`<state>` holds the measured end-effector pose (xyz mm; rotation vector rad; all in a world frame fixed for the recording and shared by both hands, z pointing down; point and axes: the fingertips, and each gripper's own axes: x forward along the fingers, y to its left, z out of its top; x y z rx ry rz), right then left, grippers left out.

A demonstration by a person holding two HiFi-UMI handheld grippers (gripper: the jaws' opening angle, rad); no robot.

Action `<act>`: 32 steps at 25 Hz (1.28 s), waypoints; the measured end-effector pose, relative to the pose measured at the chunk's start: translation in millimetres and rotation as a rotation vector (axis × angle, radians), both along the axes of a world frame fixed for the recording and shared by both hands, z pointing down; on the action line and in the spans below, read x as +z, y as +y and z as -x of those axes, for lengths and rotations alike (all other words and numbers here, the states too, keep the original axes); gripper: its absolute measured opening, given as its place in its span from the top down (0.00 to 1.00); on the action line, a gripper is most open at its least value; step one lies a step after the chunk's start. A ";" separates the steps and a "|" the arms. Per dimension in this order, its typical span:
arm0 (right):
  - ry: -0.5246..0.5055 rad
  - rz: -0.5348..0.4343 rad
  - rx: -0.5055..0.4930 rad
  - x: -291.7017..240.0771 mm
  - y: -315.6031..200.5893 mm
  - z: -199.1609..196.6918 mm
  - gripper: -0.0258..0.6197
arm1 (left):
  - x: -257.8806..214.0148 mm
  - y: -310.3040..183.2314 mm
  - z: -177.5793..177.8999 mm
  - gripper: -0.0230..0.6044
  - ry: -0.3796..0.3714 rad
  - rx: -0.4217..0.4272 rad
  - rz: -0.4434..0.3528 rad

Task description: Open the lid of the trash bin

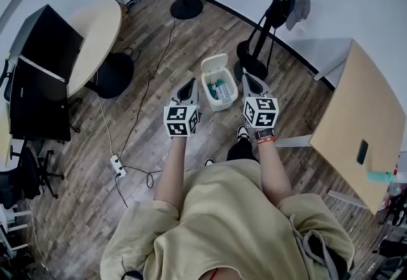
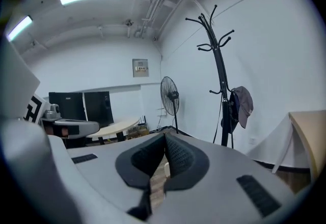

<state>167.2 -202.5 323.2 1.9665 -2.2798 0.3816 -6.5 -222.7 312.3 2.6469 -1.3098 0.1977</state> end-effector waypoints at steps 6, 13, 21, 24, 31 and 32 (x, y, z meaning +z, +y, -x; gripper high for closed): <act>-0.035 -0.064 0.003 -37.4 8.6 4.7 0.94 | -36.4 7.9 3.2 0.93 0.008 -0.014 -0.077; 0.054 -0.070 -0.002 -45.9 19.9 13.9 0.94 | -44.3 16.5 6.2 0.93 0.011 -0.032 -0.103; -0.002 -0.079 -0.021 -47.6 17.9 10.3 0.94 | -38.1 15.6 -2.0 0.93 0.018 -0.048 -0.111; -0.006 -0.074 -0.034 -42.6 12.3 5.9 0.94 | -35.1 12.7 -3.6 0.93 0.037 -0.067 -0.119; 0.016 -0.020 -0.109 -11.9 -36.1 5.9 0.94 | 2.8 -15.1 13.2 0.93 0.022 -0.143 -0.073; 0.019 -0.007 -0.122 -4.1 -46.3 6.7 0.94 | 14.3 -21.5 18.1 0.93 -0.002 -0.154 -0.058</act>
